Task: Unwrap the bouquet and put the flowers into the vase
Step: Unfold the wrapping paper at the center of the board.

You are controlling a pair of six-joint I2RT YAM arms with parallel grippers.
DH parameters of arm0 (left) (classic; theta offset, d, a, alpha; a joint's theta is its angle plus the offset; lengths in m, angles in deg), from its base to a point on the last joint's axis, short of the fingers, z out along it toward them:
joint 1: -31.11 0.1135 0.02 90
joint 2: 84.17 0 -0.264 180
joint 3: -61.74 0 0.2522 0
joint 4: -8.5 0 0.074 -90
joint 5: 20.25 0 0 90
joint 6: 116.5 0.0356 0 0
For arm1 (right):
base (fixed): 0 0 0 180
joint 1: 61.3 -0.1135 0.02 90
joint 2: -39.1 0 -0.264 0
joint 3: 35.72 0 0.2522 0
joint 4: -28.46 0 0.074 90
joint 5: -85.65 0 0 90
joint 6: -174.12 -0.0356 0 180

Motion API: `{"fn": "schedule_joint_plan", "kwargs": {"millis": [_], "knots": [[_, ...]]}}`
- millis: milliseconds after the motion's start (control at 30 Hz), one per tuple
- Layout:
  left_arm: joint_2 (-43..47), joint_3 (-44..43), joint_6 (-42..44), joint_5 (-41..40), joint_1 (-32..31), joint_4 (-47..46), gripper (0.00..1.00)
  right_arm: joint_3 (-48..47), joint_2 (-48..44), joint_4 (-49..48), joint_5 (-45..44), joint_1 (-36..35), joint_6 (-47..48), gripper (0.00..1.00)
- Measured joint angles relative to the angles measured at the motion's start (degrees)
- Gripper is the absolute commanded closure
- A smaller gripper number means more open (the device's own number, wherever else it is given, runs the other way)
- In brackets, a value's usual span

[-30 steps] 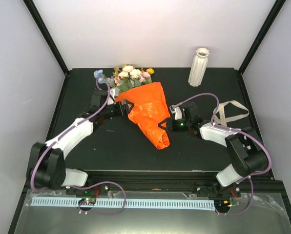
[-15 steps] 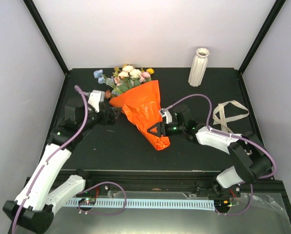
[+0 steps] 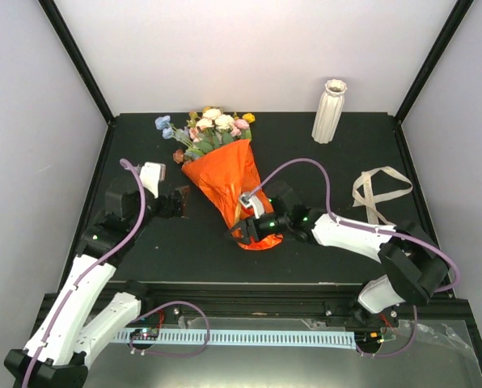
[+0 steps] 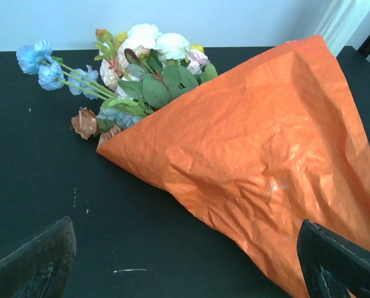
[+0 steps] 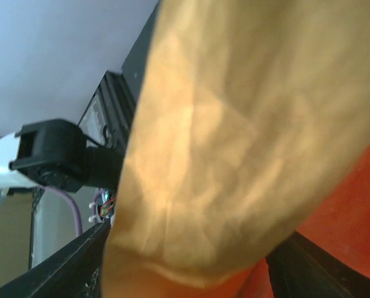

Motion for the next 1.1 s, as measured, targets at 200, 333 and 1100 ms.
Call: {"fn": "schedule_joint_plan", "kwargs": {"millis": [200,333,1100], "knots": [[0.48,0.0,0.07,-0.66,0.0,0.0,0.01,-1.92,0.0,2.49,-0.66,-4.85,2.93,0.33],[0.09,0.0,0.11,-0.66,0.0,0.02,0.01,-1.92,0.0,4.04,-1.14,-4.92,4.13,0.33],[5.42,-0.04,-0.37,-8.48,0.0,0.66,0.01,-12.17,-1.49,26.03,-26.27,-4.9,16.2,0.39]]}}
